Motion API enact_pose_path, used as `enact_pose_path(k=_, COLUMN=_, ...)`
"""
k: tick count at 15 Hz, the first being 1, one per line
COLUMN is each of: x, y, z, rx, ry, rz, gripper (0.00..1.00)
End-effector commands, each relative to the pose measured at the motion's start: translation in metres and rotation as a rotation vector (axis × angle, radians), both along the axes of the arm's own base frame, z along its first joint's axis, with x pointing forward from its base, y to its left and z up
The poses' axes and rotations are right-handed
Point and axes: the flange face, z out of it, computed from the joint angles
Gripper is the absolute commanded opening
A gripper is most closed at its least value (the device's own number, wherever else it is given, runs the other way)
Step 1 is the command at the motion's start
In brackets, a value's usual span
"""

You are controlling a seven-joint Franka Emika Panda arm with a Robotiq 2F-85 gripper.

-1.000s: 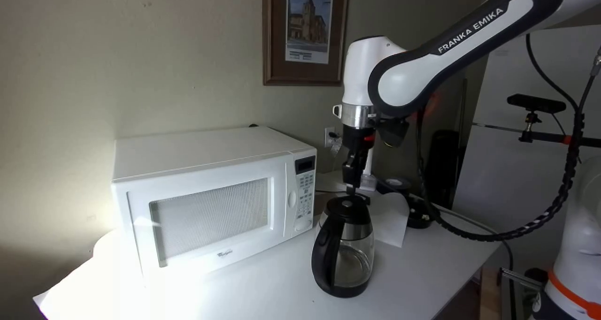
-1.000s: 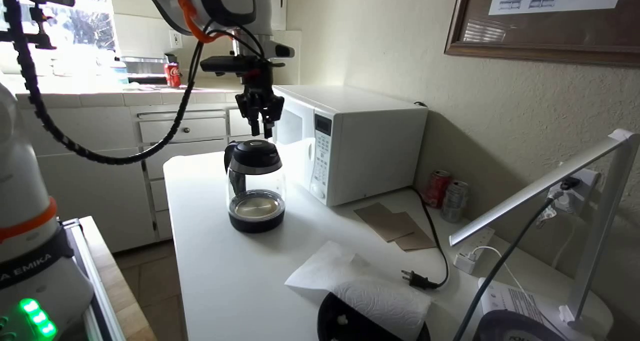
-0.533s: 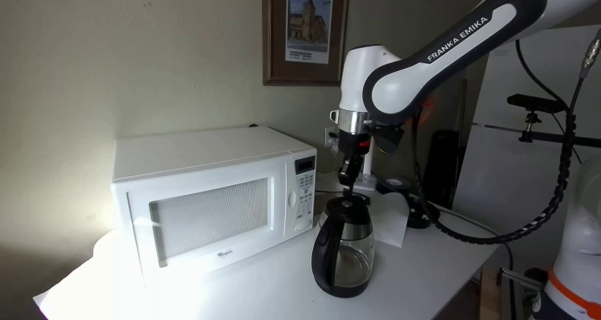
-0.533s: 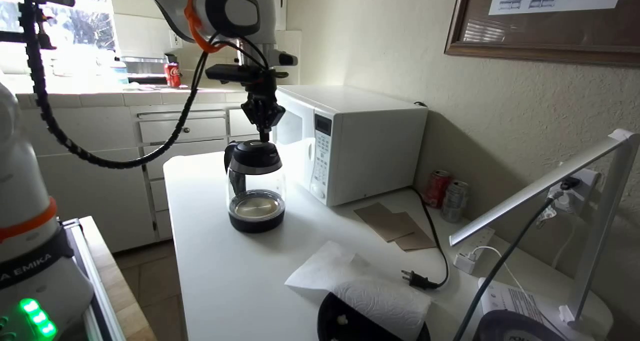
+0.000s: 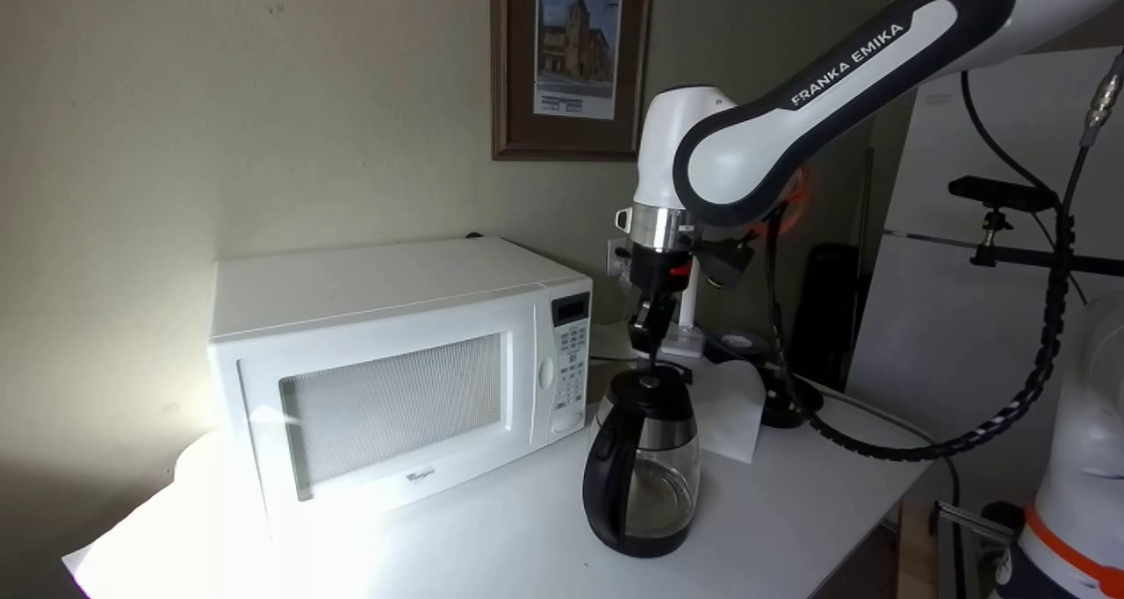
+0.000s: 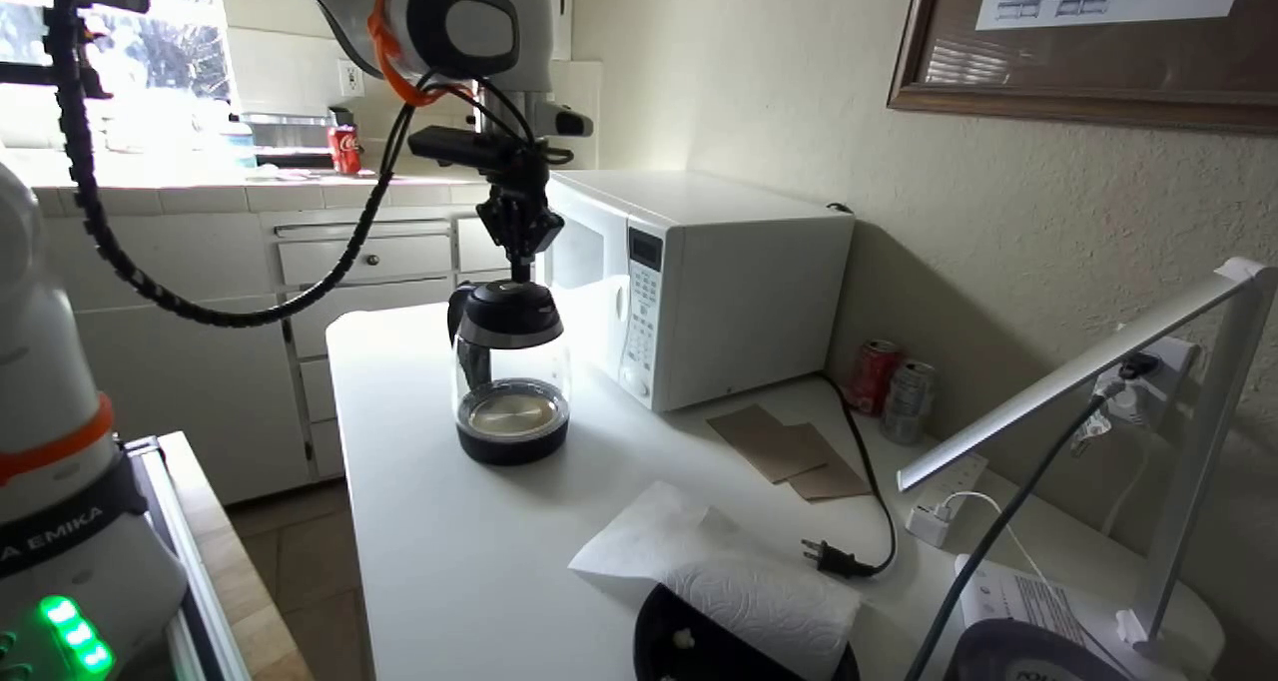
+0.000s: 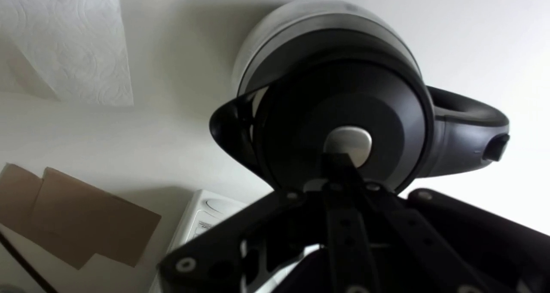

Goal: Open the lid of the kettle by pressing on the button at the center of the lid

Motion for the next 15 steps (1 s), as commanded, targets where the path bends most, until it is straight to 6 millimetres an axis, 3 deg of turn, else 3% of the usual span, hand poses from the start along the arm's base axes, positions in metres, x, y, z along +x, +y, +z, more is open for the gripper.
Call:
enact_pose_path(k=1, x=0.001, y=0.004, z=-0.007, rx=0.034, ry=0.025, rz=0.017, gripper=0.0)
enact_pose_path(k=15, x=-0.005, y=0.005, z=-0.02, rx=0.039, ry=0.139, rz=0.017, gripper=0.0)
